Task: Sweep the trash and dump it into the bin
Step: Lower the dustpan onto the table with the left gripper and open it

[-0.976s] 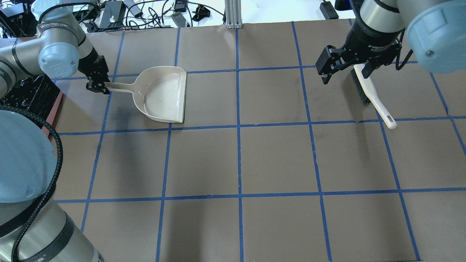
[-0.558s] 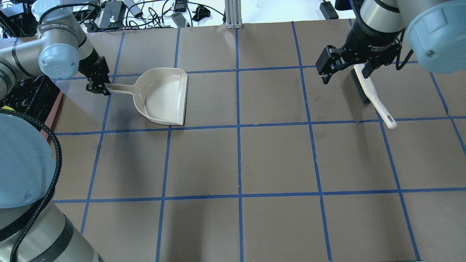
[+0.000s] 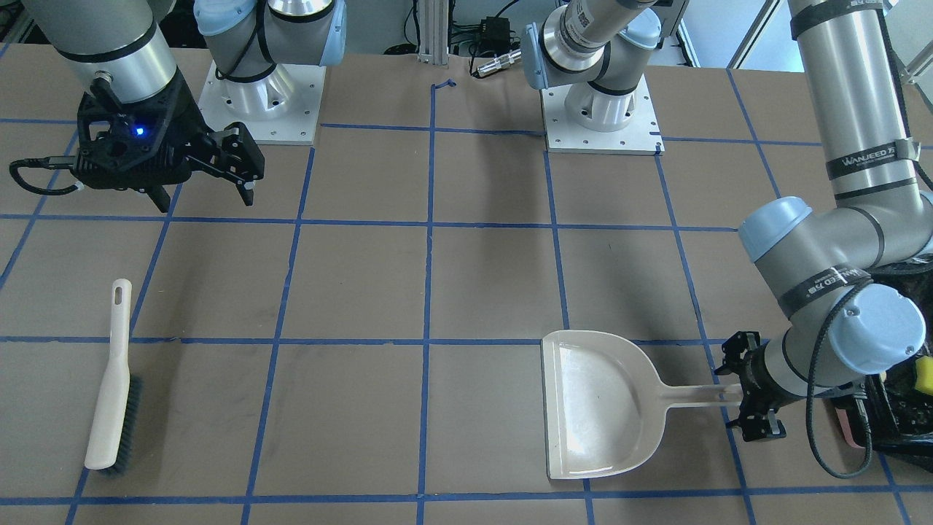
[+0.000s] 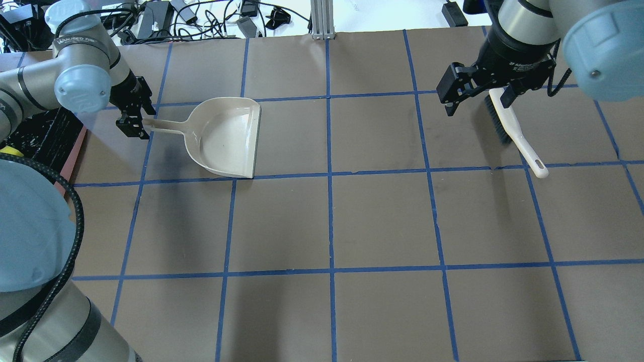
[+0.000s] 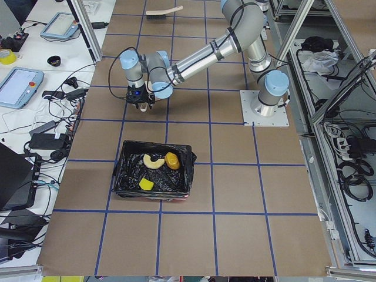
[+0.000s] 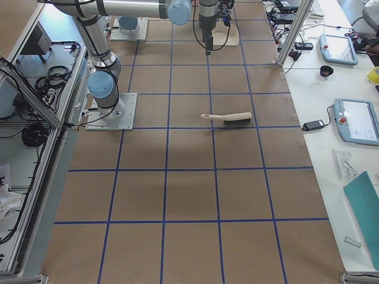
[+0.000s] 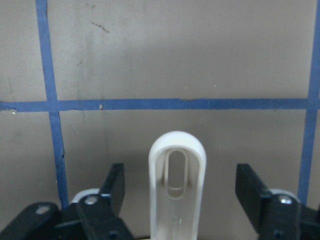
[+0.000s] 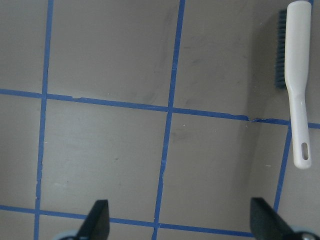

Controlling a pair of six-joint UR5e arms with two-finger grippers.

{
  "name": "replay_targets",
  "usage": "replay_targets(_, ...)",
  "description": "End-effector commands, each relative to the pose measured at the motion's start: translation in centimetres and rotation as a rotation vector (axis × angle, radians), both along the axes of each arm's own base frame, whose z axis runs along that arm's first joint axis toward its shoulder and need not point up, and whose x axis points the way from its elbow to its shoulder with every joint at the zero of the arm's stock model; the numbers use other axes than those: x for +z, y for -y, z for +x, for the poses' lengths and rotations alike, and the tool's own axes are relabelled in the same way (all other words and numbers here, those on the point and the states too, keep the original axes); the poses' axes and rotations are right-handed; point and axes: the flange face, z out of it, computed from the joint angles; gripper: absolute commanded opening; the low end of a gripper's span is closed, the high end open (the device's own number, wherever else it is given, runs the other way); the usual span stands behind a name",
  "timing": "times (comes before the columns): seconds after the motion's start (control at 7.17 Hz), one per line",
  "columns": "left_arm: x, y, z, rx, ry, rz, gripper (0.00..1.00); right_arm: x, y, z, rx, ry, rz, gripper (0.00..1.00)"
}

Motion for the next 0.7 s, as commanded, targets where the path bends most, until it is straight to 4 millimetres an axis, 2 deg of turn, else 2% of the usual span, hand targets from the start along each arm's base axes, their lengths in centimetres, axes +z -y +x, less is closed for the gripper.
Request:
replay_targets(0.0,0.6,0.2,0.1,0.002,0.003,-0.027,1.0,0.0,0.0,-0.1,0.001,-0.01,0.0,1.0)
replay_targets(0.28,2.5,-0.2,-0.1,0.007,0.029,-0.047,1.0,0.0,0.0,-0.1,0.001,-0.012,0.0,1.0)
replay_targets(0.56,5.9,-1.2,-0.1,-0.004,0.103,-0.064,1.0,0.0,0.0,-0.2,-0.001,-0.012,-0.001,1.0)
